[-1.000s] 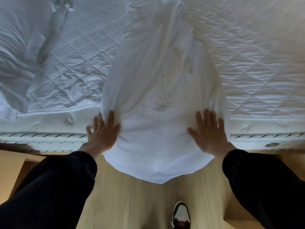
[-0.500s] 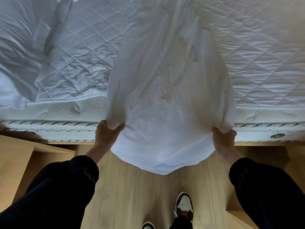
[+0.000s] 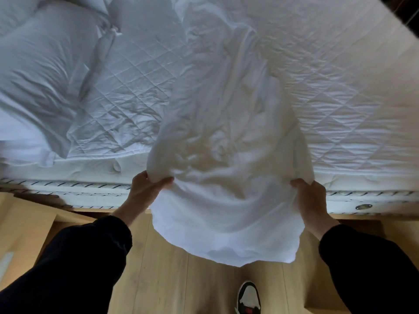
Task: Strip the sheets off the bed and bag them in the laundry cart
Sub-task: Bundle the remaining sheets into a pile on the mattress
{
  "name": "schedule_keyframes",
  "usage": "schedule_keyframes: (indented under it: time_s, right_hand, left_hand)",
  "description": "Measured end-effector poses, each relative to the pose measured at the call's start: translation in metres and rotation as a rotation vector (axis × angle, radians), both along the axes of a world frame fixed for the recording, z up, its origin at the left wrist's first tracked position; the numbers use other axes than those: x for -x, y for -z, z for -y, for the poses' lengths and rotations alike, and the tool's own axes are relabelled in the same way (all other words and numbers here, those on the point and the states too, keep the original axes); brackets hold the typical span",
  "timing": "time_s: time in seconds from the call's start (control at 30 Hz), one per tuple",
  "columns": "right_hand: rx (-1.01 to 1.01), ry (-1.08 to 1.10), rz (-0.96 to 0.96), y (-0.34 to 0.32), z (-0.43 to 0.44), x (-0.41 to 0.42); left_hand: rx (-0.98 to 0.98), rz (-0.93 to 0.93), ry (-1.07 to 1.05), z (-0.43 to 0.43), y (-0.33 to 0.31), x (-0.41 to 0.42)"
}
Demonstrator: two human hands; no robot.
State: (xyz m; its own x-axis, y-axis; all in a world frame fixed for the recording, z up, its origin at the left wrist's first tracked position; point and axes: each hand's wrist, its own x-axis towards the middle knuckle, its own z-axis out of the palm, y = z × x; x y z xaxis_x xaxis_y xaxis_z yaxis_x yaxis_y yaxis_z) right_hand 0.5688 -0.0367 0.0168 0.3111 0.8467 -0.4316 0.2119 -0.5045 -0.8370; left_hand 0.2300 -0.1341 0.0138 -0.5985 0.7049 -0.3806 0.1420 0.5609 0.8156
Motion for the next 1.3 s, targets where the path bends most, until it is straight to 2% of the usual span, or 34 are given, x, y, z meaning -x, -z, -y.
schedule_keyframes:
  time_s: [0.17,0.33,0.53,0.7,0.9,1.13,1.3]
  right_hand:
    - [-0.15,0.086,-0.147,-0.096,-0.045,0.019]
    - [-0.245,0.08,-0.216,-0.18,-0.094,0.031]
    - [-0.27,0.114,-0.356,-0.236,-0.175,0.042]
    - [-0.302,0.112,-0.383,-0.279,-0.263,0.052]
    - [-0.37,0.037,-0.379,-0.319,-0.358,0.062]
    - [-0.33,-0.065,-0.437,-0.35,-0.445,0.087]
    - [-0.39,-0.197,-0.473,-0.365,-0.508,0.101]
  left_hand:
    - [-0.18,0.1,-0.104,-0.041,-0.085,0.015]
    - [-0.273,0.118,-0.082,-0.097,-0.172,0.046]
    - [-0.325,0.122,-0.065,-0.174,-0.248,0.055]
    - [-0.384,0.248,-0.048,-0.235,-0.3,0.068]
    - [-0.45,0.233,0.007,-0.321,-0.335,0.105]
    - [-0.495,0.115,-0.081,-0.425,-0.361,0.111]
    - [-0.482,0.002,-0.045,-0.498,-0.376,0.133]
